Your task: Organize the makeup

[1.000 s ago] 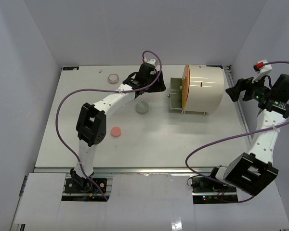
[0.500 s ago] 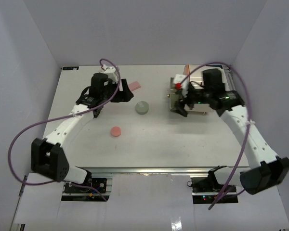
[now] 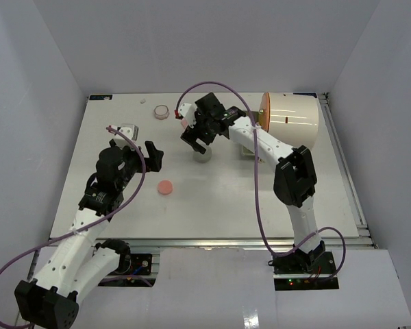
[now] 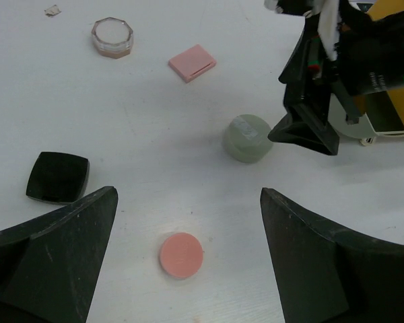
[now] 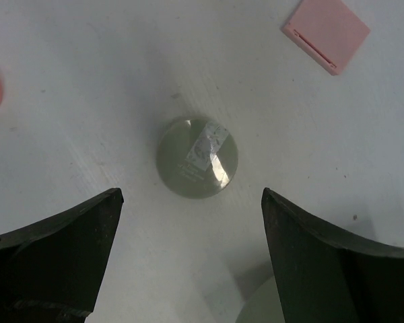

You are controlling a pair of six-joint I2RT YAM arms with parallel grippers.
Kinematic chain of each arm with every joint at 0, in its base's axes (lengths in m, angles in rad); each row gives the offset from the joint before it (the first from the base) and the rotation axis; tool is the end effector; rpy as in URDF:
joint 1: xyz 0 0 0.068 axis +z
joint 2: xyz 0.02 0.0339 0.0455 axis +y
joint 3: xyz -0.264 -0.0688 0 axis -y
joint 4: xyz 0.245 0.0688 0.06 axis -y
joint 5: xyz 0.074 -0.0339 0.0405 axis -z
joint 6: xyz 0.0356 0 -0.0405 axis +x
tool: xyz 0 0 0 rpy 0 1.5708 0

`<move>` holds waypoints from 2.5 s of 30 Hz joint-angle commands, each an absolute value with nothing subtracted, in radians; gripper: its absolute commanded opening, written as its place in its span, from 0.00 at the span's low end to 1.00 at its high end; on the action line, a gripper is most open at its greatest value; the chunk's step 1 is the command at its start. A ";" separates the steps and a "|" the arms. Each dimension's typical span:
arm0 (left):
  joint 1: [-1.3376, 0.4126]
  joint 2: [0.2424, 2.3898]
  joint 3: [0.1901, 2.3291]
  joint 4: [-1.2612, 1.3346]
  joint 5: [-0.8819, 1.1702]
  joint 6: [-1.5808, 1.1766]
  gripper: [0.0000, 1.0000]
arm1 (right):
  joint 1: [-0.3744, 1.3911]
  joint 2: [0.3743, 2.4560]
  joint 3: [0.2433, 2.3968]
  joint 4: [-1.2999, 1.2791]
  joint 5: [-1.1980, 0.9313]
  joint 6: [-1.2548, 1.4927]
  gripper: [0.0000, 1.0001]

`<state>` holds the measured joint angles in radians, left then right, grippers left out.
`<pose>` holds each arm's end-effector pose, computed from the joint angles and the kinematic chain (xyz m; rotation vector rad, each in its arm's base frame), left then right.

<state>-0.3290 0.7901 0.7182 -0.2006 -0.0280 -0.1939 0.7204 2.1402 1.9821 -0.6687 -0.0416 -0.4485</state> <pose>0.1786 -0.0599 0.3138 0.1056 1.8537 -0.3391 0.3657 0.3230 0.2759 -1.3427 1.9942 0.1767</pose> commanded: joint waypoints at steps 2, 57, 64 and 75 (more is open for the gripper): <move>-0.327 0.740 0.705 -0.163 -0.051 -0.165 0.98 | 0.688 2.154 2.065 -0.659 0.270 -0.525 0.89; -0.328 0.740 0.701 -0.160 -0.002 -0.175 0.98 | 0.440 2.002 1.729 -0.598 -0.171 -0.511 0.21; -0.327 0.742 0.701 -0.160 0.006 -0.176 0.98 | 0.439 1.996 1.738 -0.593 -0.033 -0.526 0.23; -0.327 0.749 0.699 -0.160 0.022 -0.173 0.98 | 0.505 2.060 1.807 -0.572 0.179 -0.694 0.28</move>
<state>-0.3290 0.7506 0.7017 -0.1783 0.0115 -0.1795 0.4718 2.0246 1.7493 -0.6040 0.0980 -0.6041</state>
